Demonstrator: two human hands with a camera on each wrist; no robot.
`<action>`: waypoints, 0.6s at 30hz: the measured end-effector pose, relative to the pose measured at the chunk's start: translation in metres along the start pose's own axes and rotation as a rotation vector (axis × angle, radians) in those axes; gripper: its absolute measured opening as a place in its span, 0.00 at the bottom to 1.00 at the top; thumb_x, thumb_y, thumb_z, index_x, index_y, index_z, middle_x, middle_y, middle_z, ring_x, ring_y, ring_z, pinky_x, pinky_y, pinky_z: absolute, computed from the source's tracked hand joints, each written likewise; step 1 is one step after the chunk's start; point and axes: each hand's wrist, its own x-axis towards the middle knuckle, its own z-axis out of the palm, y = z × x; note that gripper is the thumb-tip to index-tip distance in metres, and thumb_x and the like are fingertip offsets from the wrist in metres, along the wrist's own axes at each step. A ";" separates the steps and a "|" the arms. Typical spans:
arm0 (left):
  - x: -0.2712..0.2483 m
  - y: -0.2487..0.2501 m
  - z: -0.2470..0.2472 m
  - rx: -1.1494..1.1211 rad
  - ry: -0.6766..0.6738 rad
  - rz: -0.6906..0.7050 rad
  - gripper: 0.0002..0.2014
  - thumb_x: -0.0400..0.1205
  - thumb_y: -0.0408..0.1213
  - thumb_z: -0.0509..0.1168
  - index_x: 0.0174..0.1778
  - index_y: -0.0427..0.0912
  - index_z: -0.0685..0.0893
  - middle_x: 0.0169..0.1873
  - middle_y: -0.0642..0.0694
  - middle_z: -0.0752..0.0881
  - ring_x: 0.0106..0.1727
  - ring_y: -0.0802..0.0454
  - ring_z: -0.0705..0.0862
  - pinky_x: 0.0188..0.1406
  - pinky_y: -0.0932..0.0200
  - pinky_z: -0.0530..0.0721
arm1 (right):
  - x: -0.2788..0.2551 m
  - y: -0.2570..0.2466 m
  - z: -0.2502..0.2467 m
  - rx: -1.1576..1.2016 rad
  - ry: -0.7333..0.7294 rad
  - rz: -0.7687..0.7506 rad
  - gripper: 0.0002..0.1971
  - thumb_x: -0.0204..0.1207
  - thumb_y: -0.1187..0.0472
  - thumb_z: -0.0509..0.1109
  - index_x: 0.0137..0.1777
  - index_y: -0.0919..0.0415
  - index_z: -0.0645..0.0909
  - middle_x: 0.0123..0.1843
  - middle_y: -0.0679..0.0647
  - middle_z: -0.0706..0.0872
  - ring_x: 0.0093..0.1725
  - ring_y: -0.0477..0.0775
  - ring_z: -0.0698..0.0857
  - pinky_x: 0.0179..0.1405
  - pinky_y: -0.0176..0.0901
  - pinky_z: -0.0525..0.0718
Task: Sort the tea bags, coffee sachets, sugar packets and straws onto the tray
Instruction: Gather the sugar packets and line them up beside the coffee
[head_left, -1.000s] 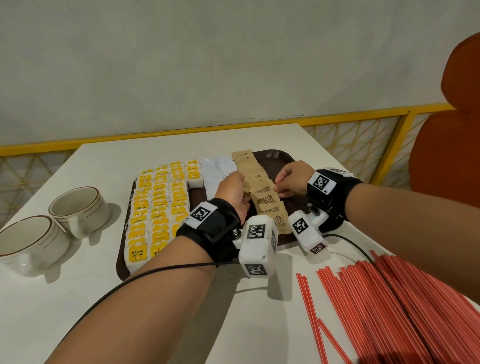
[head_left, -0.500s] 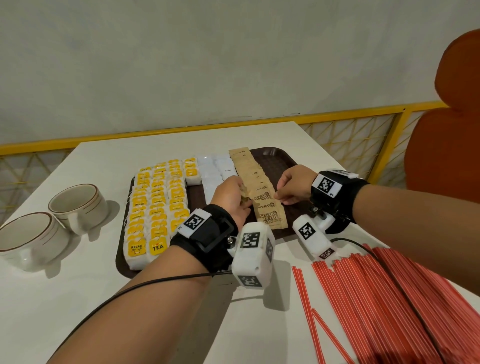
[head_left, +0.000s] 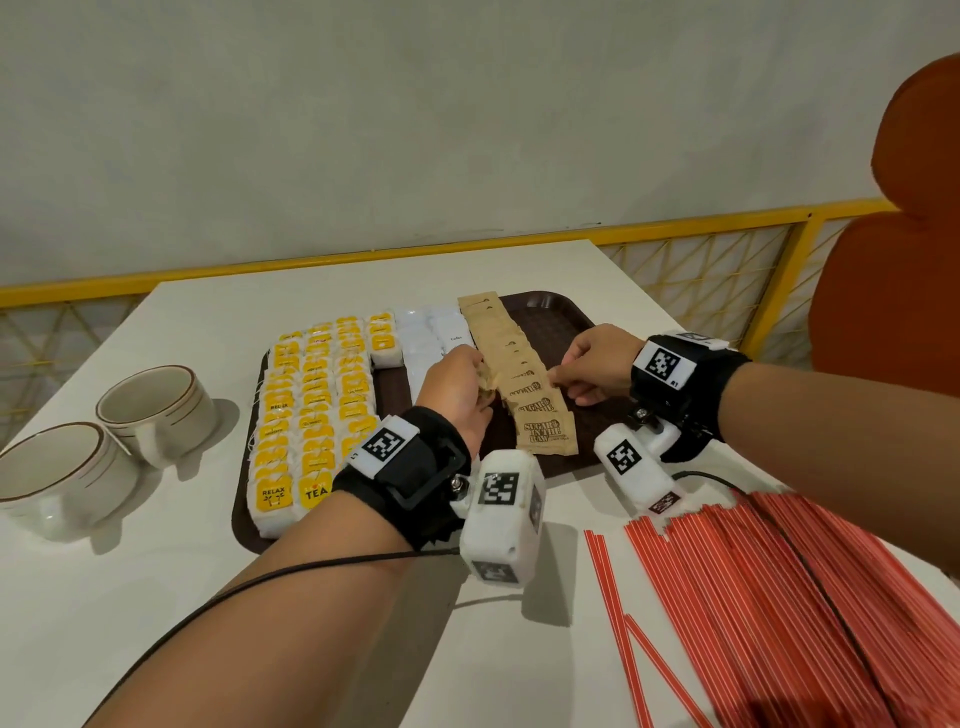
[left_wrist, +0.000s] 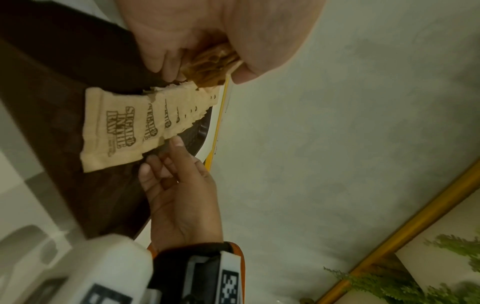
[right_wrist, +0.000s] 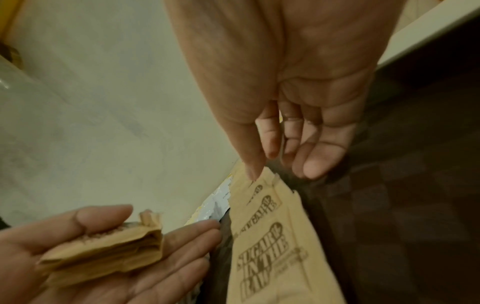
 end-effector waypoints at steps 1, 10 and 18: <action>-0.002 -0.002 -0.003 0.002 0.005 -0.001 0.07 0.84 0.34 0.54 0.46 0.40 0.77 0.44 0.42 0.82 0.54 0.46 0.80 0.64 0.52 0.69 | -0.003 0.002 -0.002 0.001 -0.037 0.019 0.12 0.72 0.63 0.77 0.39 0.62 0.75 0.39 0.60 0.86 0.35 0.52 0.84 0.36 0.42 0.87; -0.022 -0.017 -0.004 0.006 -0.085 -0.106 0.08 0.84 0.35 0.53 0.50 0.39 0.77 0.47 0.40 0.84 0.49 0.46 0.81 0.64 0.52 0.69 | -0.023 0.014 0.001 -0.086 -0.160 -0.034 0.16 0.66 0.75 0.79 0.40 0.62 0.73 0.37 0.59 0.87 0.40 0.58 0.89 0.44 0.45 0.88; -0.024 -0.019 0.005 -0.037 -0.073 -0.060 0.18 0.84 0.35 0.52 0.69 0.37 0.75 0.60 0.37 0.84 0.49 0.47 0.82 0.58 0.53 0.69 | -0.013 0.012 0.002 -0.050 -0.050 -0.094 0.15 0.66 0.76 0.78 0.39 0.63 0.74 0.36 0.60 0.86 0.34 0.53 0.88 0.39 0.43 0.89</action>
